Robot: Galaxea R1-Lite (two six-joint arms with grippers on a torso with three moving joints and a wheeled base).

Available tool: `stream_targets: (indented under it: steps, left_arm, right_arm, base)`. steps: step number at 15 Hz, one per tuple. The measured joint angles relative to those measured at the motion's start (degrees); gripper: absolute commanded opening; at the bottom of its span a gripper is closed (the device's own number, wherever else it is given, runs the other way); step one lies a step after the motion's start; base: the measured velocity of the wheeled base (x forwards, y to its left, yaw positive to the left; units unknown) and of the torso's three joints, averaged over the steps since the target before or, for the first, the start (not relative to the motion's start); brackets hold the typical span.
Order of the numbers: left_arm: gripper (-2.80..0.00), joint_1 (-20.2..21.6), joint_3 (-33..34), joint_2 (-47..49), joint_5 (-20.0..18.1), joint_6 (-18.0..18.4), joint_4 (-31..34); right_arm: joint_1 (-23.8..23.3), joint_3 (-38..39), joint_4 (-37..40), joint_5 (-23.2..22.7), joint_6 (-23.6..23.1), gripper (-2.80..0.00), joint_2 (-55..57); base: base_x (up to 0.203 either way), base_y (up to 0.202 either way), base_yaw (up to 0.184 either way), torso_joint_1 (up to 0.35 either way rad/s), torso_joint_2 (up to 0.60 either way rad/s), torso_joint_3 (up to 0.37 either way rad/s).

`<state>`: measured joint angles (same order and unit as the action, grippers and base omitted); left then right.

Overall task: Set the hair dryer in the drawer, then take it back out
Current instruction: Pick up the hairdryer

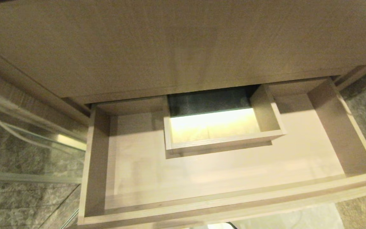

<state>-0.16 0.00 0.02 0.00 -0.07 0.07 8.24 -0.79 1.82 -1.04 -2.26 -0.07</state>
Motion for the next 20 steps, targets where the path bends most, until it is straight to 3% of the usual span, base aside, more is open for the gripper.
stream_targets:
  steps: [3, 20]
  left_arm:
    - [-2.80, 0.05, 0.00, 0.00, 0.00, 0.00, 0.00]
    - [-2.80, 0.06, 0.00, 0.00, 0.00, 0.00, 0.02]
  right_arm:
    - [-0.01, 0.00, 0.01, 0.02, 0.00, -2.80, 0.00]
    - [0.00, 0.00, 0.02, 0.02, 0.00, -2.80, 0.00]
  base:
    - [-0.001, 0.008, -0.146, 0.005, 0.00, 0.002]
    - [0.000, 0.000, 0.000, 0.026, -0.05, -0.023]
